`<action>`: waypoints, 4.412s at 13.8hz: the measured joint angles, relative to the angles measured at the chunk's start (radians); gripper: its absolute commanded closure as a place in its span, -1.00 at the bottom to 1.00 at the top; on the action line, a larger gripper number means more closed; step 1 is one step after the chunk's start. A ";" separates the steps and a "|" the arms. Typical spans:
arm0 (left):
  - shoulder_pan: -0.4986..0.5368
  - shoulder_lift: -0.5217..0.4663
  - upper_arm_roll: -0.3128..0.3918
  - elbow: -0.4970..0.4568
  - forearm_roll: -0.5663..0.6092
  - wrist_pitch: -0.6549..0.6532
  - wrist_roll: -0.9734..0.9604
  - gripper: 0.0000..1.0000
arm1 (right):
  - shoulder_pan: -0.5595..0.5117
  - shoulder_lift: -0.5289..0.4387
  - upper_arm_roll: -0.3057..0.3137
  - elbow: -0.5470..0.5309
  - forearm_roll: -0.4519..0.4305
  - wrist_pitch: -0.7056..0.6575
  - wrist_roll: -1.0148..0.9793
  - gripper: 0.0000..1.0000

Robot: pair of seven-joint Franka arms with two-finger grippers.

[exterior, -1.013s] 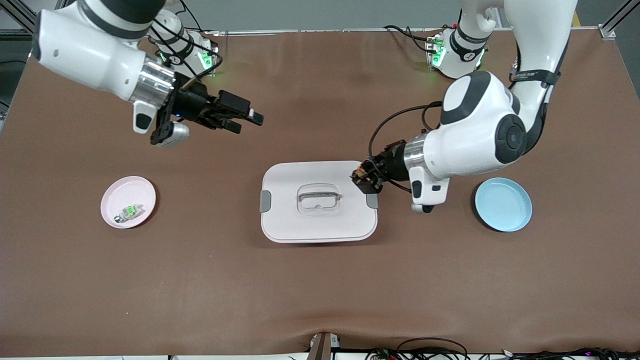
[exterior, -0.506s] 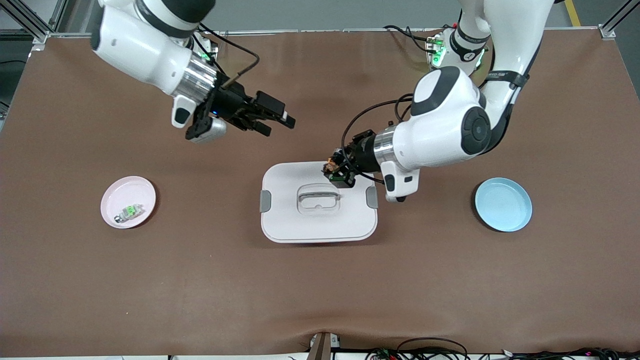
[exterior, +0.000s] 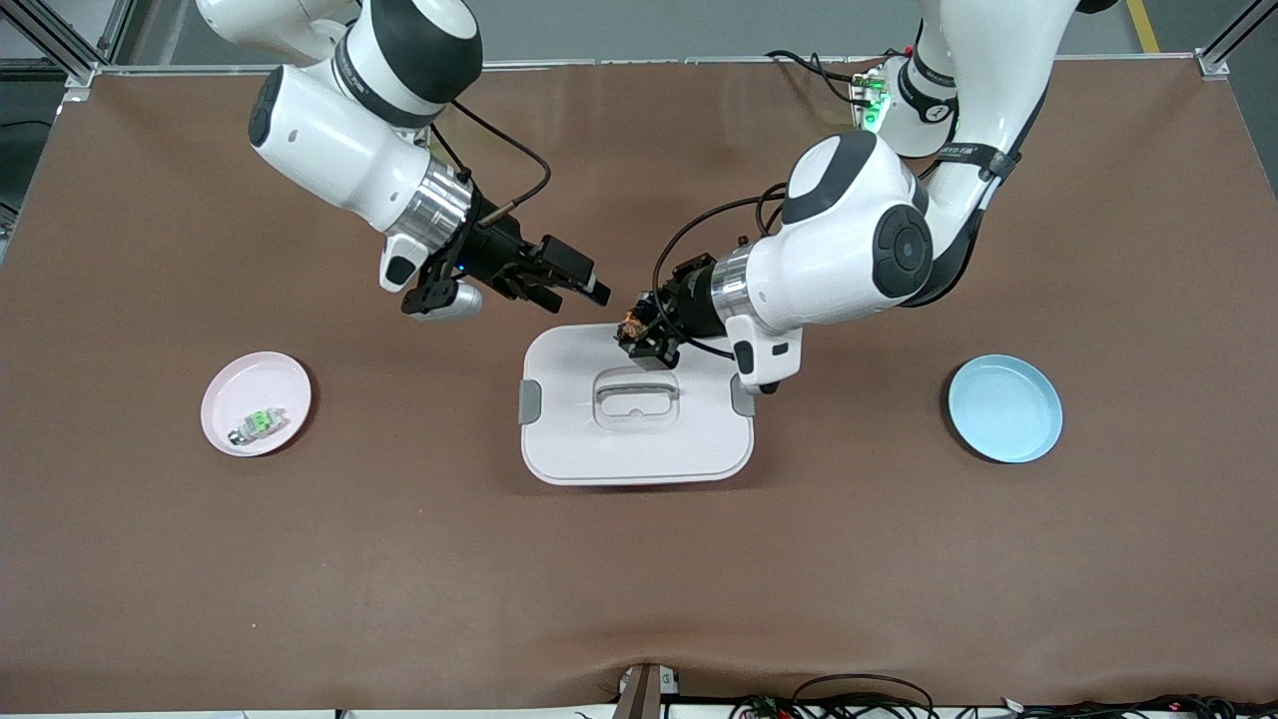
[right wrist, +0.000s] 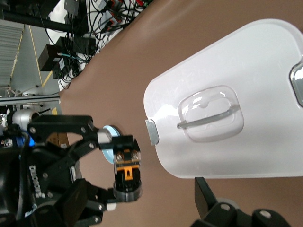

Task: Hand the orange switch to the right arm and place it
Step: 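Carry the switch over the white box toward the right gripper, then grasp the switch with the right gripper and open the left gripper, then carry the switch toward the white plate while the left gripper withdraws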

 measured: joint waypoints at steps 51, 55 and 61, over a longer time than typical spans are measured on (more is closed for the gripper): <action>0.031 -0.036 0.027 0.034 0.184 0.012 -0.065 -1.00 | 0.055 0.064 -0.018 0.091 0.006 -0.031 0.051 1.00; 0.087 -0.071 0.029 0.035 0.332 -0.069 -0.024 -1.00 | -0.021 0.000 -0.021 0.092 -0.284 -0.260 0.018 1.00; 0.212 -0.099 0.035 0.035 0.465 -0.261 0.295 -1.00 | -0.242 -0.051 -0.029 0.092 -0.649 -0.531 -0.566 1.00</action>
